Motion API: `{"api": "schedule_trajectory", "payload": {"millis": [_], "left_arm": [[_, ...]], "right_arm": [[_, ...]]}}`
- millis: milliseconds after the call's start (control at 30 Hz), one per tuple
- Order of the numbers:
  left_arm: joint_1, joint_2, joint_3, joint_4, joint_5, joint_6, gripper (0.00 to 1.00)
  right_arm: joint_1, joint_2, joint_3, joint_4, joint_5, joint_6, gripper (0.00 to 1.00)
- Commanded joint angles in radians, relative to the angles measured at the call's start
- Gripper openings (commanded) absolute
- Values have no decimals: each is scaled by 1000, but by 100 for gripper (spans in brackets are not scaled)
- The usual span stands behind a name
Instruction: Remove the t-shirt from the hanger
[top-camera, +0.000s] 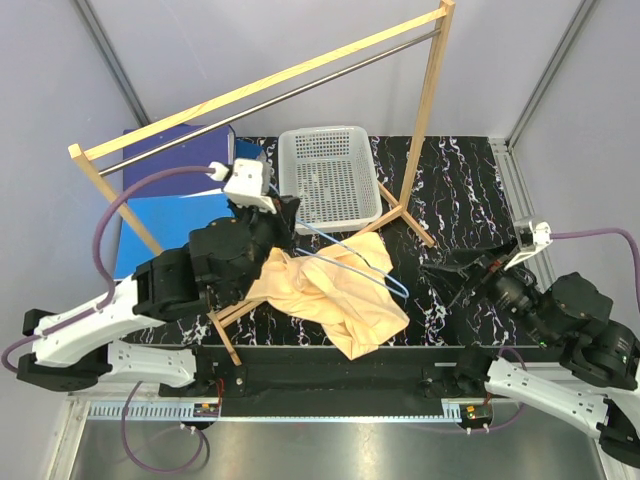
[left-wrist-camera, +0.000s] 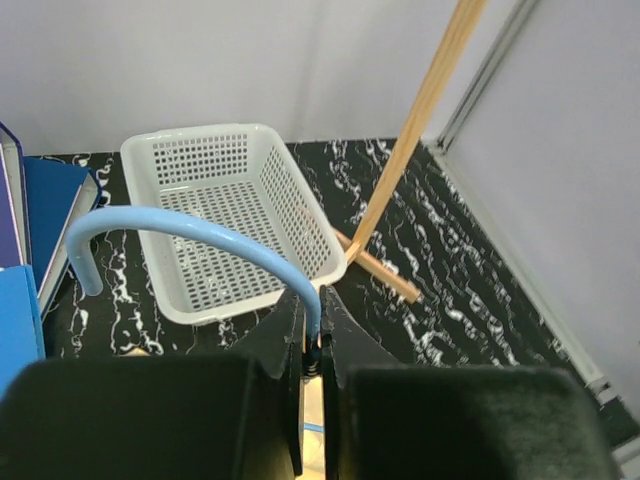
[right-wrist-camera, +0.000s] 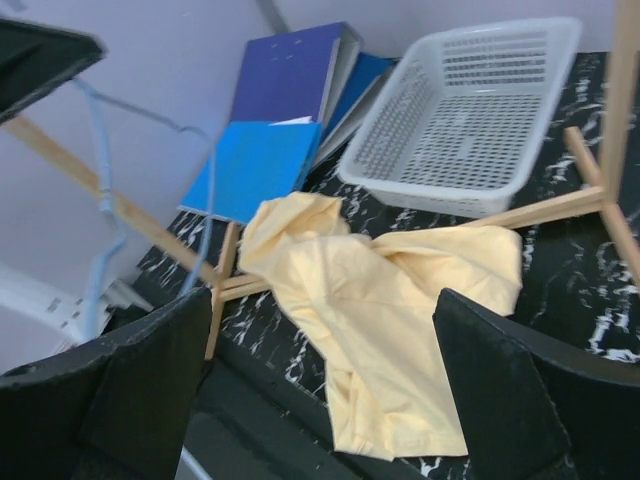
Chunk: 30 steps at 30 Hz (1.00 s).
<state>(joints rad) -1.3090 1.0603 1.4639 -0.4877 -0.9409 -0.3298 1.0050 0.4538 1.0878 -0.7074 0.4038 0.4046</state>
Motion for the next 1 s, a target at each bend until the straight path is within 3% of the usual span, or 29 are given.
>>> {"api": "schedule_trajectory", "payload": {"millis": [0,200,267,367,533,700,733,833,933,967], "left_arm": [[2,67,79,-97,64,34,0],[1,165,138,-167,54,35,0],[1,188,150,-181,51,31,0],[1,199,157,-192,51,26,0],[1,196,150,-201,56,3,0],[1,196,148,-207,47,-26,0],[1,198,148,-207,47,-32,0],[2,202,154,-206,47,-52,0],[2,199,158,-206,47,-58,0],[1,195,156,-206,59,-60,9]], "right_arm": [[-2,11,40,45,-290,-64,100],[-2,175,35,114,-725,-76,100],[-2,251,27,112,-792,-67,100],[-5,290,-8,118,-717,-62,98],[-3,309,-40,76,-568,-76,77],[-2,319,-72,80,-563,-72,55],[-2,318,-78,88,-554,-61,48],[-3,301,-101,123,-543,-30,16],[-3,280,-135,174,-522,-1,0],[-2,275,-140,184,-510,10,0]]}}
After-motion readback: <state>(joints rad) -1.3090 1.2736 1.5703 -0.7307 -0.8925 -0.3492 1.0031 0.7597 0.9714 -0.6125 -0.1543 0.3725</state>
